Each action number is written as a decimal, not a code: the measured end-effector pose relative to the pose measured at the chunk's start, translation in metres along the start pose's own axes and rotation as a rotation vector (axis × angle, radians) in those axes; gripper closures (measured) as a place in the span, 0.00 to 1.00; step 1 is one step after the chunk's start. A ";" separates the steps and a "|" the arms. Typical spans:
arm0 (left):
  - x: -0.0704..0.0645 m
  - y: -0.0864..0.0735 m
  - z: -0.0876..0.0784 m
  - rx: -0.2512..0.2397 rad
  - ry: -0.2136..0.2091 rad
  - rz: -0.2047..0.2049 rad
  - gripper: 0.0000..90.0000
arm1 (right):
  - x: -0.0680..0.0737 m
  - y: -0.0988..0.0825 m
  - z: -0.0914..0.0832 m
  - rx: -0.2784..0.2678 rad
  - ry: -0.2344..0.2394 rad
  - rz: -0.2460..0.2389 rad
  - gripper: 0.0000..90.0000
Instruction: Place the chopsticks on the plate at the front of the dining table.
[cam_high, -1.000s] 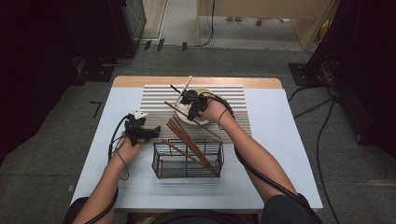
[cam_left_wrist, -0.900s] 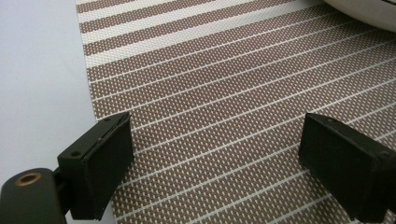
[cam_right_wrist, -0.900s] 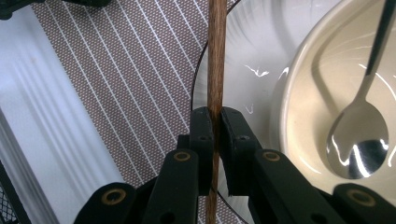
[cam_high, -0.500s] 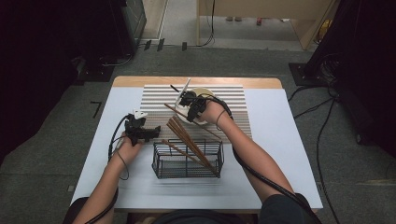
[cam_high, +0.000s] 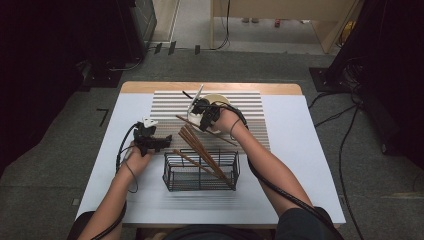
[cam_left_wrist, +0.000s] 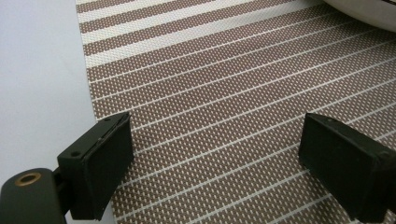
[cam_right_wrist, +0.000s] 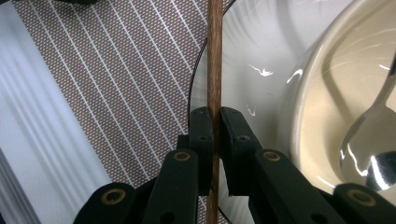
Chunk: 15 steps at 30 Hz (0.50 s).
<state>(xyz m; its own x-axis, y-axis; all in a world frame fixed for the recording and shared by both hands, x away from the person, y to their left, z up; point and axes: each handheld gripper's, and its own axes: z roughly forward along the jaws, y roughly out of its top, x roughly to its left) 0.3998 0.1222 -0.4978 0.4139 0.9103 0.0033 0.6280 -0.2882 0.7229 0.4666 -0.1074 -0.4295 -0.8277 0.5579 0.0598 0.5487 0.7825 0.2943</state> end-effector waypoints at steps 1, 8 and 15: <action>0.000 0.000 0.000 0.000 0.000 0.000 0.11 | 0.000 0.000 0.000 -0.002 -0.002 0.001 0.94; 0.000 0.000 0.000 0.000 0.000 0.000 0.11 | -0.001 0.000 0.000 -0.008 -0.002 0.007 0.93; 0.000 0.000 0.000 -0.001 0.000 0.000 0.11 | -0.001 -0.001 -0.001 -0.014 0.003 0.014 0.91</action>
<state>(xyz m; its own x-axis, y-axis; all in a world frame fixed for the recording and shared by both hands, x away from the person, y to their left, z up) 0.3998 0.1221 -0.4979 0.4136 0.9105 0.0036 0.6275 -0.2879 0.7234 0.4670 -0.1093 -0.4289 -0.8203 0.5680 0.0669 0.5587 0.7706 0.3067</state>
